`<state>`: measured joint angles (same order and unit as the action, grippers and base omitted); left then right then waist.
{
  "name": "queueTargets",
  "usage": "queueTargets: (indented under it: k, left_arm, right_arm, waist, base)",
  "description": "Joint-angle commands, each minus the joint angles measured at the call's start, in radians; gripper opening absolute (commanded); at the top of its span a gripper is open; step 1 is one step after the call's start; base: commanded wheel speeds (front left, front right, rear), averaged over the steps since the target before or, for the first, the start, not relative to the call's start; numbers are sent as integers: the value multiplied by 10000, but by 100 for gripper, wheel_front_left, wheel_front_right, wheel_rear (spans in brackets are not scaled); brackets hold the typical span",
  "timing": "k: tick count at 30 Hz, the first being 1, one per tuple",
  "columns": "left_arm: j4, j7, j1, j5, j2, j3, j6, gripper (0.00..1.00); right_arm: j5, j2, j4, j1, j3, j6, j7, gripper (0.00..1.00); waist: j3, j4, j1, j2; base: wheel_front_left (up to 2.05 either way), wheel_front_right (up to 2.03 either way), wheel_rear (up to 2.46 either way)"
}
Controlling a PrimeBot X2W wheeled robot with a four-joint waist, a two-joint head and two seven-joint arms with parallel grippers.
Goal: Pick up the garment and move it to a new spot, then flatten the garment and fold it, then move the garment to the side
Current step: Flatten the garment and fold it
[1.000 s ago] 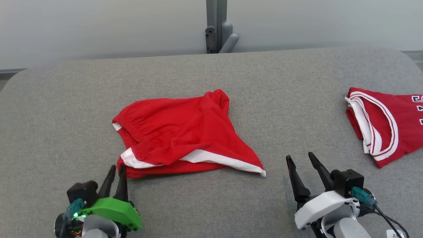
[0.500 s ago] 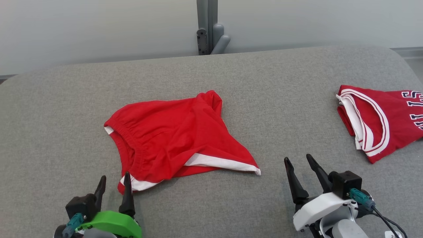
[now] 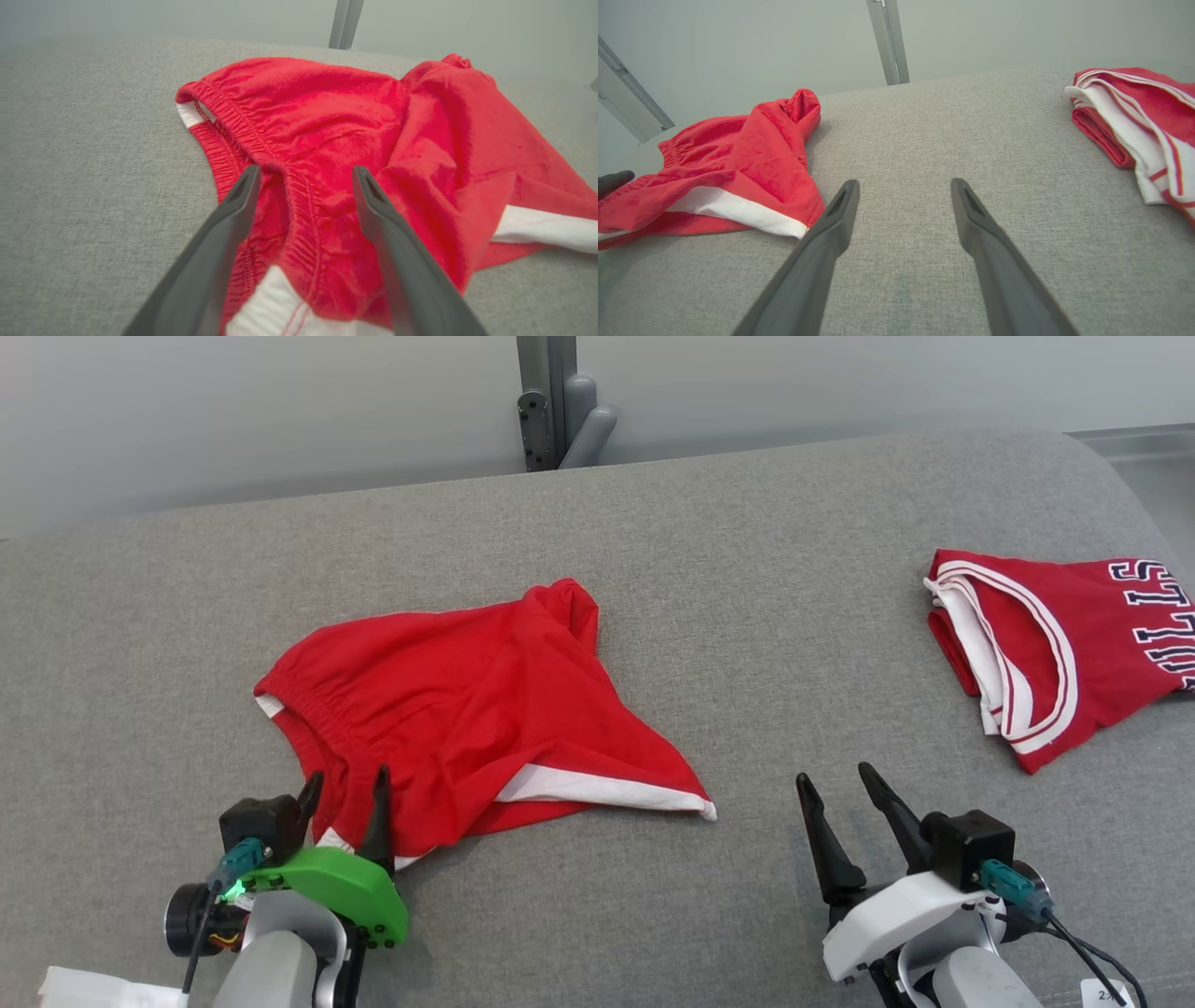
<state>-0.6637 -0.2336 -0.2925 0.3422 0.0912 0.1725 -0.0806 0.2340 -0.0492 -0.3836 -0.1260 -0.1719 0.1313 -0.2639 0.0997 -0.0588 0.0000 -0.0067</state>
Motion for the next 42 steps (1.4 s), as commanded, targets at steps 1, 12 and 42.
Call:
queueTargets:
  k: [1,12,42]
  left_arm:
    - [-222,132,-256,-73,110,2,144,100]
    - [-956,803,-743,77,190,212,105,45]
    - [-1240,-272,-2219,1417,792,-1275,66,22]
  right_arm:
    - [-38,-31,-27,-66,-7,-13,0,100]
    - [105,-31,21,-52,40,-13,0,100]
    - [118,-33,60,-480,30,-13,0,100]
  waist:
    - [22,-34,0,67]
    - [185,-32,0,67]
    - [1115,-301,0,67]
  base:
    - [0,0,0]
    - [0,0,0]
    - [0,0,0]
